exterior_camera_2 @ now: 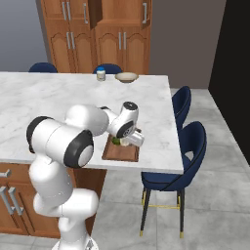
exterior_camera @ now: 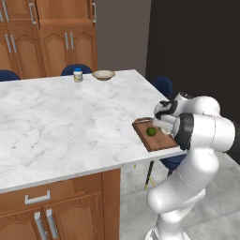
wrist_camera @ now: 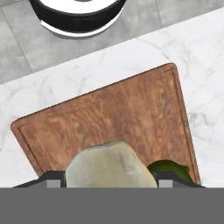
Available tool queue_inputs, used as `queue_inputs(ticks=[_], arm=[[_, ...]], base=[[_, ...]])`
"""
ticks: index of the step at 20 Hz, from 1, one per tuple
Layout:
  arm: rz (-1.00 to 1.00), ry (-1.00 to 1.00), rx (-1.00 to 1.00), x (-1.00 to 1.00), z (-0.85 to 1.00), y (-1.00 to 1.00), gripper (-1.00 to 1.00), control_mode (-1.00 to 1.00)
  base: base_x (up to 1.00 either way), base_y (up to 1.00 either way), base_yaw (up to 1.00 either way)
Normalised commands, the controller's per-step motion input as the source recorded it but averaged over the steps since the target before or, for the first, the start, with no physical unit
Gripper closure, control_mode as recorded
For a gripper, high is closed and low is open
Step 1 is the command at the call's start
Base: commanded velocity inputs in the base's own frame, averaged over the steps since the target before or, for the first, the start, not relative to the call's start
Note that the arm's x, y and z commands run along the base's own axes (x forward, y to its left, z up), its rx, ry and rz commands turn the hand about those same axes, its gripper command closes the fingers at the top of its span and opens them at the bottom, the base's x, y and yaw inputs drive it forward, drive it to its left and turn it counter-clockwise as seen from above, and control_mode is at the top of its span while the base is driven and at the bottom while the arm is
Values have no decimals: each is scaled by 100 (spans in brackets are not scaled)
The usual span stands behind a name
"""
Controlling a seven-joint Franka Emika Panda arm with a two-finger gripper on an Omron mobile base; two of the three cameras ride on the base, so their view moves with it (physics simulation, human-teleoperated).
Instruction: Open the cabinet. Place the bowl and condiment on the counter. Then place the lime and garlic on the cutting board.
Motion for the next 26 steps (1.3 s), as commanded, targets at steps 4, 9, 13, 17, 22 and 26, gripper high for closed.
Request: queue_inputs(ticks=[4, 9, 13, 17, 22, 26], arm=[[0, 0, -2, 24, -47, 3, 100, -100], [0, 0, 0, 19, -30, 0, 100, -100], [0, 0, 0, 23, -22, 2, -100, -100], [0, -4, 0, 19, -5, 2, -100, -100], [0, -7, 0, 3, 5, 0, -100, -100], [0, -1, 0, -6, 34, 0, -100, -100]], base=[[0, 0, 0], [0, 0, 0], [0, 0, 0], [0, 0, 0], [0, 0, 0], [0, 0, 0]])
